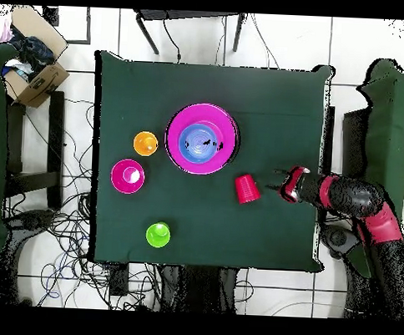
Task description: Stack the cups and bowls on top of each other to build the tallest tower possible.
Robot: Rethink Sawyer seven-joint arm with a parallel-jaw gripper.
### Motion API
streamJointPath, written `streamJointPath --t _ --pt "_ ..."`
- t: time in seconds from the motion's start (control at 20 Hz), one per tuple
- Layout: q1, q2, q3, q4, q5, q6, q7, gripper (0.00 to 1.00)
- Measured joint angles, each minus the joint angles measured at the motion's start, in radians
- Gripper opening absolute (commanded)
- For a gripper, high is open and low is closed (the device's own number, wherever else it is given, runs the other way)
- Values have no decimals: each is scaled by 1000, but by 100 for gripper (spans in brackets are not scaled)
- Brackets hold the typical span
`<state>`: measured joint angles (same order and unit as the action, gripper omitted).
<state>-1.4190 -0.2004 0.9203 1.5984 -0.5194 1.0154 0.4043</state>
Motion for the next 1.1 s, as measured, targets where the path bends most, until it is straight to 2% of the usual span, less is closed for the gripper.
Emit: streamJointPath --t 0.6,1.1 --pt "-6 56 -4 36 -85 0 0 100" --pt "-6 67 -3 48 -89 0 0 100"
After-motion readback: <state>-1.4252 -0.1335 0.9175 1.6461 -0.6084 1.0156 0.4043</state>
